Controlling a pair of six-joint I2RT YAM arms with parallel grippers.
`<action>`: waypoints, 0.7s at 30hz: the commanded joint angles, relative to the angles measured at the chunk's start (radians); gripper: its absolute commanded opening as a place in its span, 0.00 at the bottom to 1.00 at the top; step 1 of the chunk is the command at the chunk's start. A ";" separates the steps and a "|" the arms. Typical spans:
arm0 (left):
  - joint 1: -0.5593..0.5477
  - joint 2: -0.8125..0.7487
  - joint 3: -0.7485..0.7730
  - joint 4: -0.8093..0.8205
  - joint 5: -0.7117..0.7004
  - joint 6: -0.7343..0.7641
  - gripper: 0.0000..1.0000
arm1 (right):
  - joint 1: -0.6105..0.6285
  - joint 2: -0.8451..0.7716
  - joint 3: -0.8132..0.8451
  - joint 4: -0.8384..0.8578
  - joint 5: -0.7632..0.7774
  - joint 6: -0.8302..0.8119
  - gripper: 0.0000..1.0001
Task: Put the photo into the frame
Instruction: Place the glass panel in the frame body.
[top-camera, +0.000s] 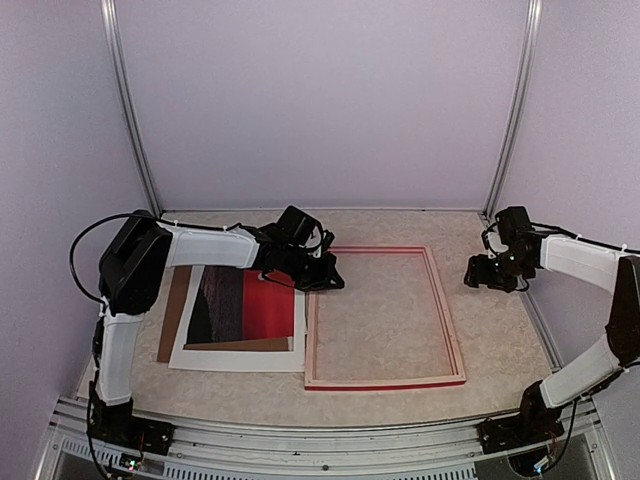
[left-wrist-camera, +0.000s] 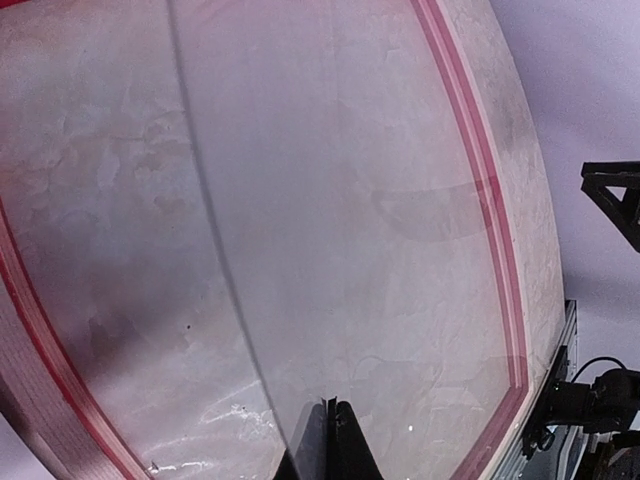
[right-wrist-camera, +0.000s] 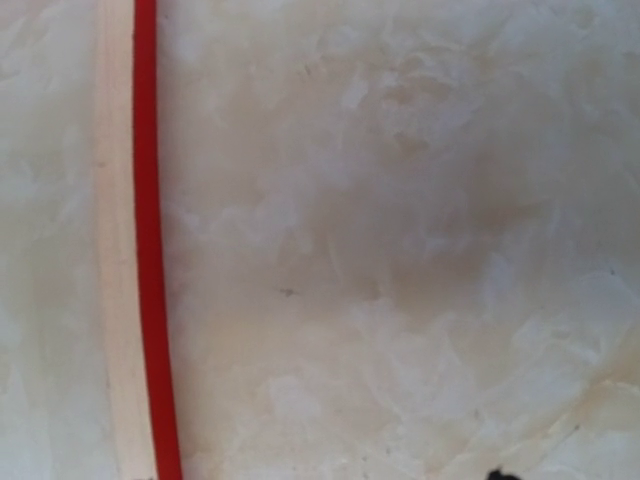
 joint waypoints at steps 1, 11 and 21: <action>0.016 0.014 0.025 -0.042 0.011 0.048 0.00 | 0.017 0.010 0.005 0.011 -0.002 0.002 0.70; 0.032 0.025 0.058 -0.075 0.023 0.078 0.00 | 0.022 0.002 0.001 0.004 0.004 0.004 0.70; 0.021 0.049 0.061 -0.043 0.054 0.082 0.00 | 0.028 0.001 -0.013 0.009 0.002 0.010 0.70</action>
